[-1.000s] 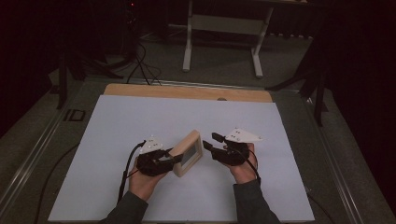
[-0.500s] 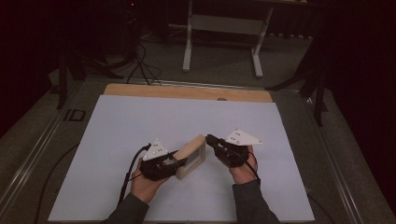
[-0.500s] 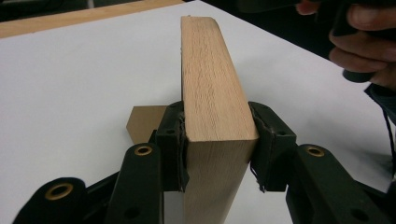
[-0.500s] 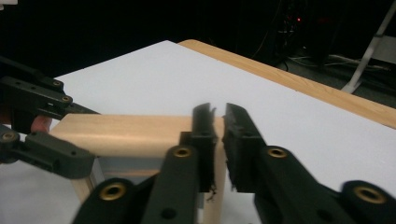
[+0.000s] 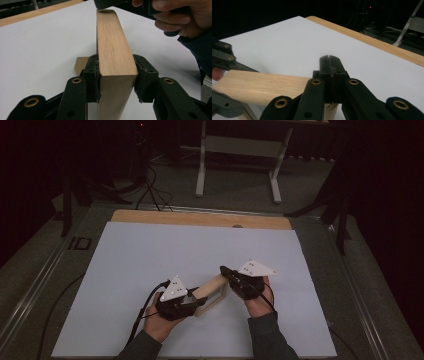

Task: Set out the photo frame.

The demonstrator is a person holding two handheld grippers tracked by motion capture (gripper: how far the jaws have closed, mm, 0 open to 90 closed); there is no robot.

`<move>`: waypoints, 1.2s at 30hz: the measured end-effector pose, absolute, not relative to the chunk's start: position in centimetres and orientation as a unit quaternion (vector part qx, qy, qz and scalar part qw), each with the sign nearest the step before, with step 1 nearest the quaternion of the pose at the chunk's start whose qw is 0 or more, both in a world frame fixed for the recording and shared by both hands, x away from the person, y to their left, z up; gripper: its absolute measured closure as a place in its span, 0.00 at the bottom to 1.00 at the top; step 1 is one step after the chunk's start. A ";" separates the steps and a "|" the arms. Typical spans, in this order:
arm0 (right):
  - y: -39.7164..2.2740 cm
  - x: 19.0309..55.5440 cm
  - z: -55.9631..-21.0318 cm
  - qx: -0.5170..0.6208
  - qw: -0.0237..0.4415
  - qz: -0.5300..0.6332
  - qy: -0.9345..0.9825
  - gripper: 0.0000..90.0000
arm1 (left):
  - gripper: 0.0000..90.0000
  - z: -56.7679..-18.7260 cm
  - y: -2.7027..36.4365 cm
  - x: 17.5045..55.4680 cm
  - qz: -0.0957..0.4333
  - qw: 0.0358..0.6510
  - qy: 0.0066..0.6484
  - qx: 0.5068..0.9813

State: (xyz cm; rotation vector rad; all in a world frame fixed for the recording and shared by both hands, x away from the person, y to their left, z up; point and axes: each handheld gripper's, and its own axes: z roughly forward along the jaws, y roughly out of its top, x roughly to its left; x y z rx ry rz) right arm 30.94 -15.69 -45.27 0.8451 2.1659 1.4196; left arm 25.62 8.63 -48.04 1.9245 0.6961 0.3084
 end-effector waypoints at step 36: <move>-15.5 31.3 -45.7 0.318 0.212 0.496 0.780 1.00 | 0.57 -48.7 9.1 26.1 0.138 0.497 0.327 0.792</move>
